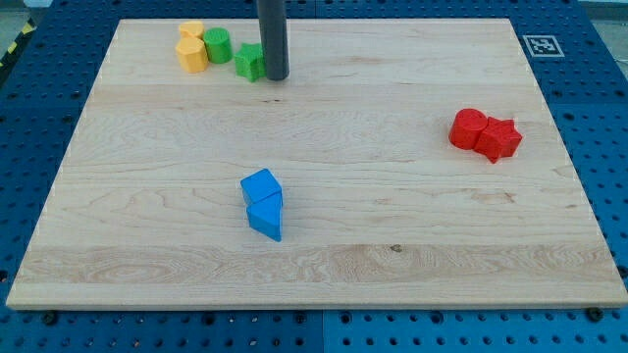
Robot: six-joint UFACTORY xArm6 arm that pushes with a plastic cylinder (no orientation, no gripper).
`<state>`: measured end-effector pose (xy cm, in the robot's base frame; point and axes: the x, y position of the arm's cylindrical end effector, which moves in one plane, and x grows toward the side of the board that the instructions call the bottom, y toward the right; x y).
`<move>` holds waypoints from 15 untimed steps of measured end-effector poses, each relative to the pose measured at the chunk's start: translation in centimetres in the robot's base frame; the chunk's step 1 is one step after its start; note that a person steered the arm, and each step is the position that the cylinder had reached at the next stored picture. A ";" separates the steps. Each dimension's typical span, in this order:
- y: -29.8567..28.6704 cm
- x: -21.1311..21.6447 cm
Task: Slide red star along with the red circle towards the group of blocks
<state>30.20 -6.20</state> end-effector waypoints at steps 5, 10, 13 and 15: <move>8.6 7.3; 35.9 16.2; 31.5 15.7; 27.3 13.4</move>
<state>43.63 21.11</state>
